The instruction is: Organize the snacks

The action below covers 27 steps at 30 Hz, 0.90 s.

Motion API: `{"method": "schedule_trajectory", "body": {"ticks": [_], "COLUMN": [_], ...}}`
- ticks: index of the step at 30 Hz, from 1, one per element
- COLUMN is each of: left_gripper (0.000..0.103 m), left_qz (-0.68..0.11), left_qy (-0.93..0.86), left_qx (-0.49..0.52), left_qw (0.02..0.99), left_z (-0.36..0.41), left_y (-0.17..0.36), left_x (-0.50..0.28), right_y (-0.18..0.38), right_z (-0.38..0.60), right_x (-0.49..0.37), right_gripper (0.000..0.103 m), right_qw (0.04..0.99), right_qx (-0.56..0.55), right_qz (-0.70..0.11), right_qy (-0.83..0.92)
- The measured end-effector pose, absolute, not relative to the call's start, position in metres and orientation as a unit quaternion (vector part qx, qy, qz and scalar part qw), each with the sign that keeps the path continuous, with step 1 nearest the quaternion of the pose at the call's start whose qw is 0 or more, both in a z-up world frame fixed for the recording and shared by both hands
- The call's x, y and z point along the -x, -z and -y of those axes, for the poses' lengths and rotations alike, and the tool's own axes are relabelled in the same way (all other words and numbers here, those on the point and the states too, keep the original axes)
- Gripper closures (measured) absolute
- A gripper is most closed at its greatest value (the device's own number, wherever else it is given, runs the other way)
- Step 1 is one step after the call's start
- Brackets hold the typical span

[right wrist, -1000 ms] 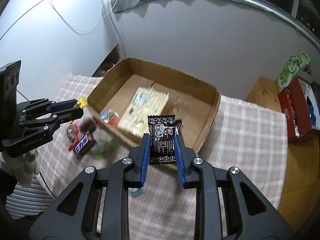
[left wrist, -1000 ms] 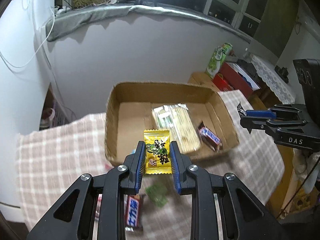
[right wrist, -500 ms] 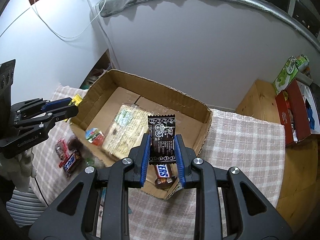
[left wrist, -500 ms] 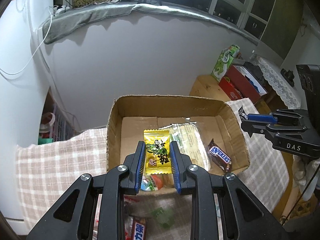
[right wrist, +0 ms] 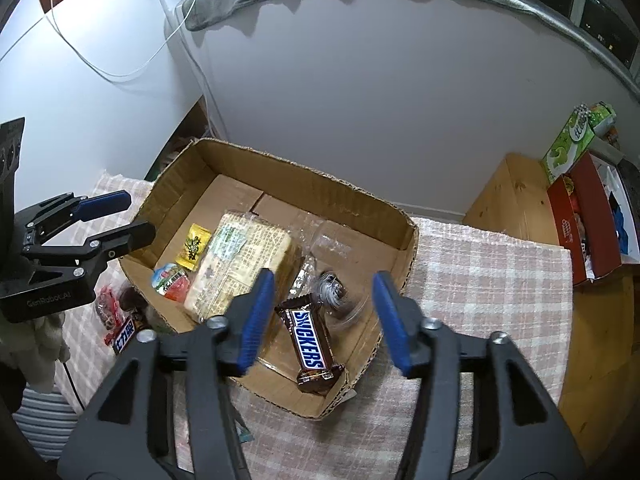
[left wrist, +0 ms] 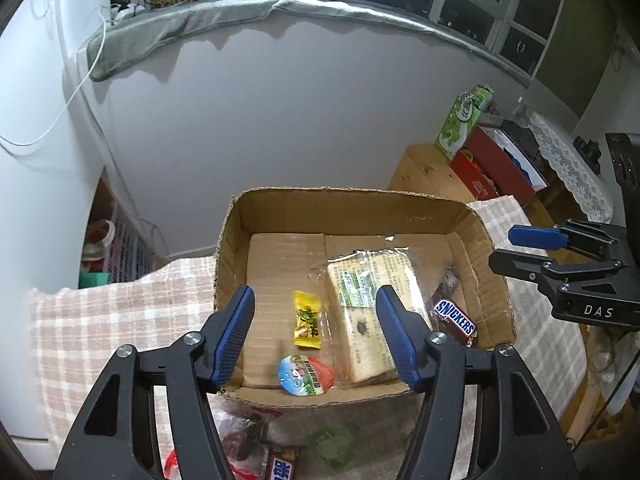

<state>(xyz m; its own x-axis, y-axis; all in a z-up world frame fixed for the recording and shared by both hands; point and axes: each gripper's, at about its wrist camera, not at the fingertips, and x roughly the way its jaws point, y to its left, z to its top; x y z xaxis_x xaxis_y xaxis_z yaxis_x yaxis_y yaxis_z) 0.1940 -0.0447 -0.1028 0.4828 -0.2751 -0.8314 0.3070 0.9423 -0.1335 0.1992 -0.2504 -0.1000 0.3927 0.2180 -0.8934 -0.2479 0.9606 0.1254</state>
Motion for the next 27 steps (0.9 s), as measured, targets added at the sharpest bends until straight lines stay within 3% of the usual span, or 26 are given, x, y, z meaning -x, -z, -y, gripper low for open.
{"method": "schedule_trajectory", "body": {"ticks": [15,27], "left_gripper": [0.041,0.046], "left_qz": [-0.465,-0.49], "left_qy": [0.173,0.155], "left_qx": [0.016,0.041], "left_qw": [0.868,0.857], "left_z": [0.022,-0.011], "left_y": [0.086,0.105], "left_x": [-0.164,-0.105], "right_y": [0.082,0.089], "right_z": [0.245,0.236], "right_x": [-0.166,-0.109], "right_gripper": [0.048,0.048], "right_qw": [0.838,0.819], "right_qx": [0.009,-0.001], "right_qz": [-0.521,-0.537], "right_qy": [-0.164,-0.204]}}
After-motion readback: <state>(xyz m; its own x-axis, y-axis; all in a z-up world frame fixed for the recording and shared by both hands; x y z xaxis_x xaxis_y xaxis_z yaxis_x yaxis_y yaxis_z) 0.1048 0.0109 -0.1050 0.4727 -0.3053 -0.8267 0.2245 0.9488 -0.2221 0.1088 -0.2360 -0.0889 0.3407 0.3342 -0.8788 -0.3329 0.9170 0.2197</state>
